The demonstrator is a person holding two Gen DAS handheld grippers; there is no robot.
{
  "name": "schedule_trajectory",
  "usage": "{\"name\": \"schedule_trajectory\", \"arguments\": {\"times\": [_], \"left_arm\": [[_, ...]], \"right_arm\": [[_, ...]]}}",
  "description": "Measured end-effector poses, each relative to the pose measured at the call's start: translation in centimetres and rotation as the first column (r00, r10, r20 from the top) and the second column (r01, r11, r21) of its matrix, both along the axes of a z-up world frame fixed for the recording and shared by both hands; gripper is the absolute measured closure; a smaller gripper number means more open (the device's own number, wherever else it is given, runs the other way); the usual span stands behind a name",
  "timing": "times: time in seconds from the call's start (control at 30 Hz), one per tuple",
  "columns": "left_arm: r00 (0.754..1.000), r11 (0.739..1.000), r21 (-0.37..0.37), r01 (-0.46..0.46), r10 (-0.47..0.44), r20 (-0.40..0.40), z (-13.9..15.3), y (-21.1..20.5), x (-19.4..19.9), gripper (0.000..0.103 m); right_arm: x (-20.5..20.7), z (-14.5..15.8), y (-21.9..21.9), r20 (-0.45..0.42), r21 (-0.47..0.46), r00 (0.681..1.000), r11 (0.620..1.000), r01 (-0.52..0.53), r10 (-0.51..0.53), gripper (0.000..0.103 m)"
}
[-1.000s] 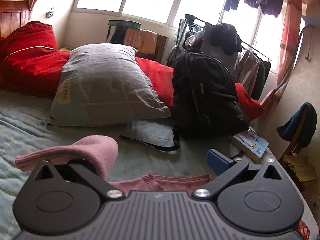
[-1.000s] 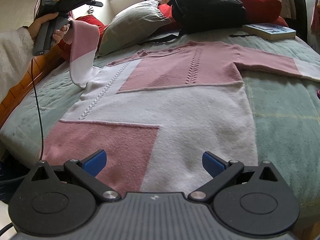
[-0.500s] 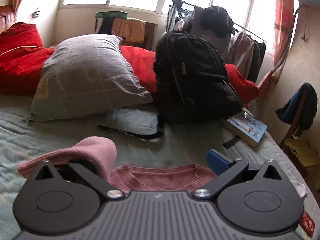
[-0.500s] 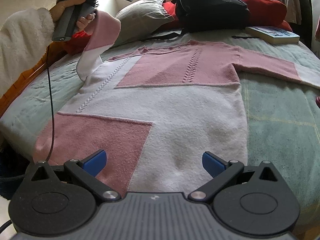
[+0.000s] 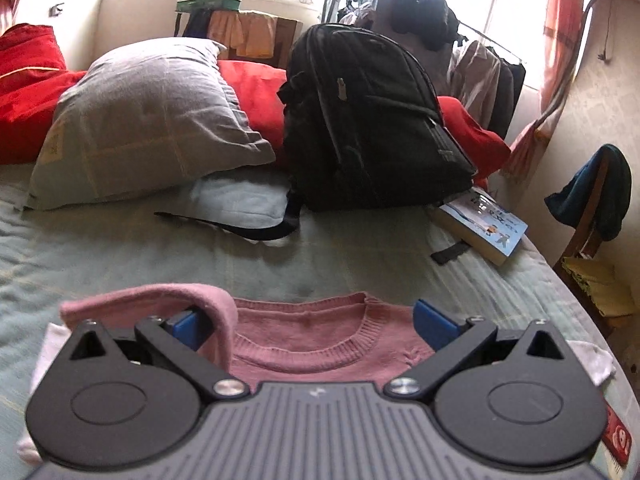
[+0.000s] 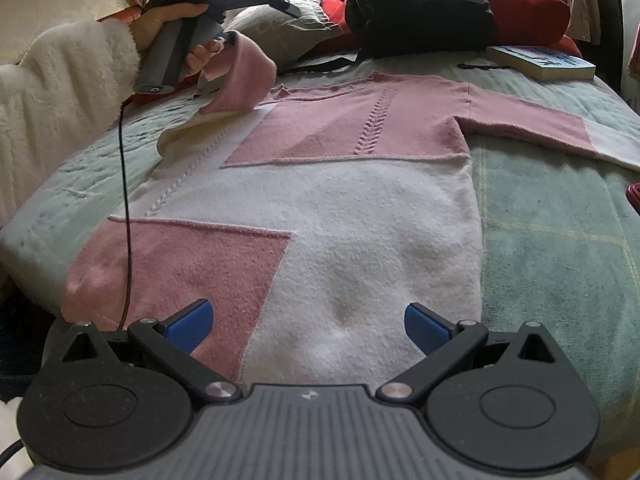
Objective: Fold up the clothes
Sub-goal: 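Carry the sleeve across the sweater body and lay it down with the left tool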
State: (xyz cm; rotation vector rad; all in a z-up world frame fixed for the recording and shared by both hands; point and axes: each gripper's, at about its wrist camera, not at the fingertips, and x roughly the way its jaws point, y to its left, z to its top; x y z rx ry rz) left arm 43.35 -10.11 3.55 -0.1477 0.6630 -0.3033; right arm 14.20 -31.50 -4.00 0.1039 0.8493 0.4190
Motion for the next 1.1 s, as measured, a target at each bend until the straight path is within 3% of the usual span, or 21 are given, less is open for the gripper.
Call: {"name": "schedule_trajectory", "arguments": {"times": [0.23, 0.43, 0.73, 0.9, 1.1], "left_arm": [[0.999, 1.0, 0.025, -0.013, 0.012, 0.034, -1.6, -2.9, -0.2, 0.001], [0.995, 0.993, 0.114, -0.007, -0.004, 0.096, -3.4, -6.2, -0.8, 0.001], [0.996, 0.996, 0.088, 0.024, -0.031, 0.08, -5.6, -8.0, -1.0, 0.001], [0.993, 0.993, 0.074, 0.095, -0.099, 0.063, -5.8, -9.3, -1.5, 0.001], [0.968, 0.957, 0.162, 0.241, -0.25, 0.037, -6.4, -11.6, -3.4, 0.001]], "right_arm": [[0.1, 0.2, -0.2, -0.011, -0.015, 1.0, 1.0, -0.002, 0.002, 0.0], [0.0, -0.1, -0.2, -0.035, -0.038, 0.999, 0.999, 0.015, -0.016, 0.0], [0.0, -0.4, 0.1, -0.063, -0.048, 0.997, 0.998, 0.033, -0.036, 0.0], [0.2, -0.7, 0.4, -0.074, -0.052, 0.997, 0.998, 0.032, -0.036, 0.0], [0.1, -0.6, 0.3, -0.076, -0.053, 0.996, 0.997, 0.049, -0.053, 0.0]]}}
